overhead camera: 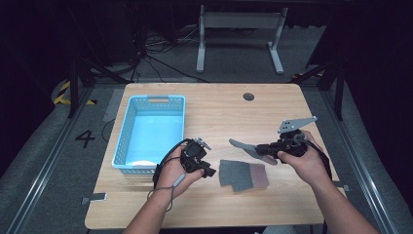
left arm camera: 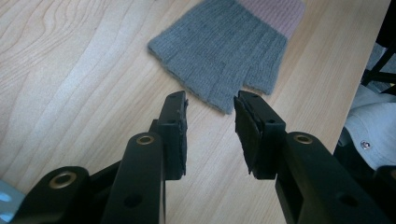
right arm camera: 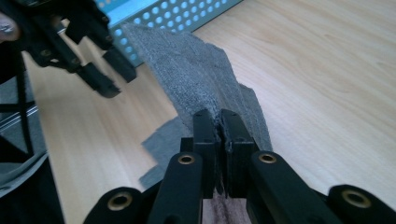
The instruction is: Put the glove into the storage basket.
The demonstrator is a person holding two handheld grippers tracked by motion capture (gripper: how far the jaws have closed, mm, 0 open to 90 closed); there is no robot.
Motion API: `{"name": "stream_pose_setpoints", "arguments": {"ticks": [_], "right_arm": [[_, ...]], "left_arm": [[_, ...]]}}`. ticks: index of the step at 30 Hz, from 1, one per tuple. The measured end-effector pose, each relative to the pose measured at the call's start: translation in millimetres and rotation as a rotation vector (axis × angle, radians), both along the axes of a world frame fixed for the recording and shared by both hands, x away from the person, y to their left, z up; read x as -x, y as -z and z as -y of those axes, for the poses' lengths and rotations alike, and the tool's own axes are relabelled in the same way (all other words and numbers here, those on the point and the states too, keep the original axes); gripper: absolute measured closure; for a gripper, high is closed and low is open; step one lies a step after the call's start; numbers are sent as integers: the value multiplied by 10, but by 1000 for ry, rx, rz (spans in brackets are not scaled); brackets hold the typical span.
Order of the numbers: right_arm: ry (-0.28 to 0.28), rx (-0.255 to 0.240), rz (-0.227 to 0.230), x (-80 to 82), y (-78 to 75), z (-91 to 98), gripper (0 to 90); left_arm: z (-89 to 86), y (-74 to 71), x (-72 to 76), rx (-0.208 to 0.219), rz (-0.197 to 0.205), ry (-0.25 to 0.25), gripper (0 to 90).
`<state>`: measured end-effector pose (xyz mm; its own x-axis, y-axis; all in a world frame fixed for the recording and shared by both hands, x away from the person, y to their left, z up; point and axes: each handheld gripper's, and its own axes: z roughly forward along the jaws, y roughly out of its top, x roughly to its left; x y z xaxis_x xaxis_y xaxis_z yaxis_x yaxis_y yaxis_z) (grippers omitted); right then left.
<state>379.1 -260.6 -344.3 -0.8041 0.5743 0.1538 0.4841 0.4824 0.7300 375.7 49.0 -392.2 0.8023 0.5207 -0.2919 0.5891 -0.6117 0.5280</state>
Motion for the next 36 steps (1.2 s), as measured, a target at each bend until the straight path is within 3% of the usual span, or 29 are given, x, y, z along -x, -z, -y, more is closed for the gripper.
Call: {"name": "stream_pose_setpoints", "arguments": {"ticks": [18, 22, 26, 28, 36], "right_arm": [[-114, 0, -79, 500, 138, -268, 857], [-123, -6, -92, 506, 156, -284, 857], [-119, -5, -132, 456, 249, -270, 857], [-116, -18, -176, 411, 326, -256, 856], [-93, -61, -242, 234, 418, -203, 849]], "left_arm": [[-57, -35, -6, 0, 18, -18, 649], [-49, -34, -2, 0, 17, -20, 649], [-61, -42, -2, 0, 19, -19, 650], [-64, -39, -4, -2, 19, -23, 649], [-62, -29, -3, -4, 18, -24, 649]]}}
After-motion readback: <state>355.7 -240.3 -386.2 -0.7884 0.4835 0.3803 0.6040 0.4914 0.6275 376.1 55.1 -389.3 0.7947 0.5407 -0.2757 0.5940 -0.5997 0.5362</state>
